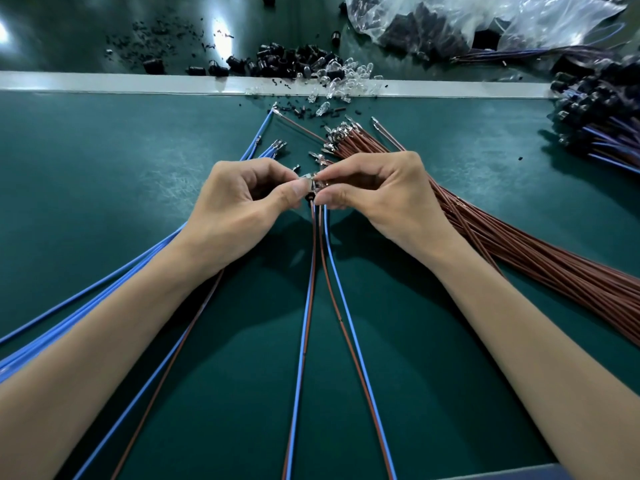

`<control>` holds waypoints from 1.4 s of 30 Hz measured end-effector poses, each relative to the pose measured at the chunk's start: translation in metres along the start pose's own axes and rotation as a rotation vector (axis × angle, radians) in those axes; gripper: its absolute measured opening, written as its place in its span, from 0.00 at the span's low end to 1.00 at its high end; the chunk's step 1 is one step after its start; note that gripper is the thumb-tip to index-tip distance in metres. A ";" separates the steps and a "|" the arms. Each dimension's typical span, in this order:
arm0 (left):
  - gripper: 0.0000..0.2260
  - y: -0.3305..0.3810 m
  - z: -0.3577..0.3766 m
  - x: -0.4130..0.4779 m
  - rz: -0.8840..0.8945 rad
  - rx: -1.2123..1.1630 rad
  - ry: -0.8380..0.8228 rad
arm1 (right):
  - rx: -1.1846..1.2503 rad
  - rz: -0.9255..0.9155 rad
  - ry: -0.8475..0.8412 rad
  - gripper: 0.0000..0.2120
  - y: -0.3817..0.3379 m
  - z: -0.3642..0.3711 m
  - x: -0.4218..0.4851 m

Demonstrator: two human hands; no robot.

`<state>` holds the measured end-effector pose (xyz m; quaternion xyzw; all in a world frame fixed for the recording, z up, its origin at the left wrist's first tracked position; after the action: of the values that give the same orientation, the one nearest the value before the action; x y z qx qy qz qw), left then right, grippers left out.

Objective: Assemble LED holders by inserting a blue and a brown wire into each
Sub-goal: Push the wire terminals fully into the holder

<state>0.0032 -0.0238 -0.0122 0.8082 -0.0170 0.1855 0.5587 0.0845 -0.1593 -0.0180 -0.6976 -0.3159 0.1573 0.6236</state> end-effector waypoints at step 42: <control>0.01 -0.002 -0.002 0.002 0.058 -0.020 0.060 | -0.023 -0.025 0.169 0.05 -0.006 -0.003 -0.001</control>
<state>0.0048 -0.0207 -0.0130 0.7958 -0.0255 0.2258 0.5613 0.0840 -0.1624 -0.0118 -0.7114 -0.2726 0.0867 0.6419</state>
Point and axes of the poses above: each hand's wrist, its own x-axis towards the middle knuckle, its own z-axis out of the palm, y = z × x, the point moved 4 cm from there along x, towards the middle knuckle, and after that the axes turned 8 degrees about z, right-handed, at the moved point
